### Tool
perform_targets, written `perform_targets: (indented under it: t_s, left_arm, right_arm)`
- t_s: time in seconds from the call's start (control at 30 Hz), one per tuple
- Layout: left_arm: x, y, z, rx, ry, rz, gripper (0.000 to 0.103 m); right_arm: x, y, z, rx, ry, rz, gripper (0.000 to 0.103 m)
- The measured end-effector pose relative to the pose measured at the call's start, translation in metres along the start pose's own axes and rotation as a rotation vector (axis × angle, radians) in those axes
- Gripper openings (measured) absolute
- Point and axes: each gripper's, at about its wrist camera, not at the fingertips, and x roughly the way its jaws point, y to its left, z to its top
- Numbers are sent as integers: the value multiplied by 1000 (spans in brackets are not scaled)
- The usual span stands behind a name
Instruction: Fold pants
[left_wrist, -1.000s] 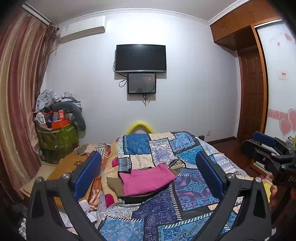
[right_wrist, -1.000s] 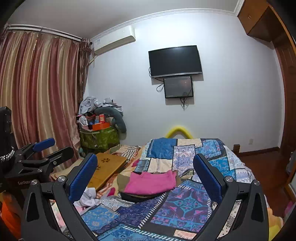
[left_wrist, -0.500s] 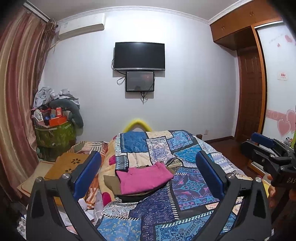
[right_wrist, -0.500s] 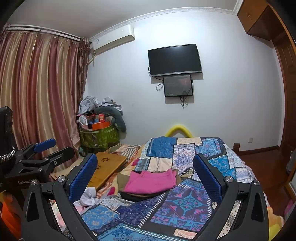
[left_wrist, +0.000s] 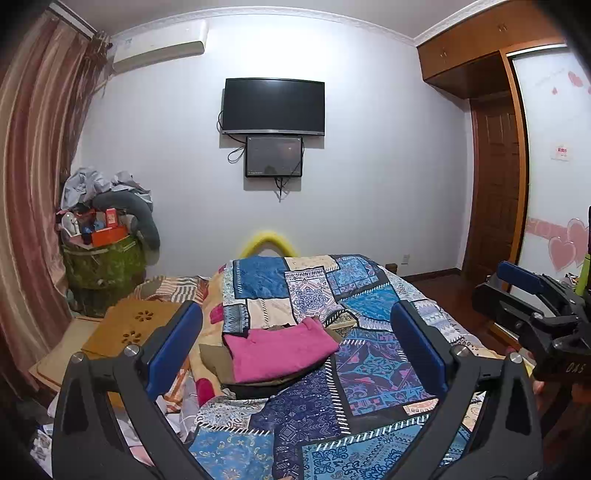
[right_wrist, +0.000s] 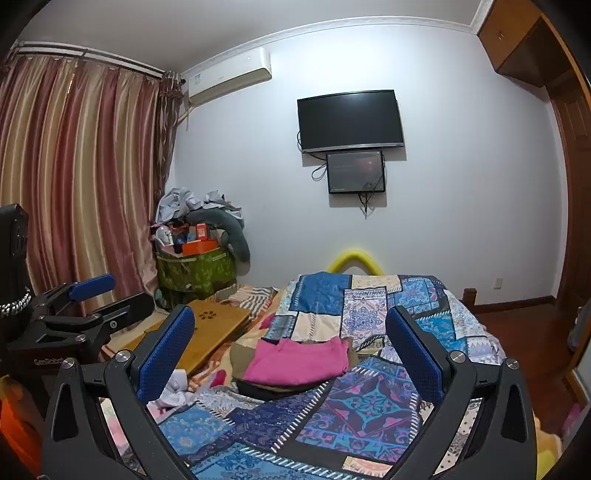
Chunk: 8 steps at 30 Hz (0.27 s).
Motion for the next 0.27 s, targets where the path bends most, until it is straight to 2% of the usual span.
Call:
perform_targets:
  t_s: [0.27]
  left_arm:
    - [2, 0, -1, -4, 3, -4, 103]
  right_arm:
    - [3, -3, -1, 0, 9, -1, 103]
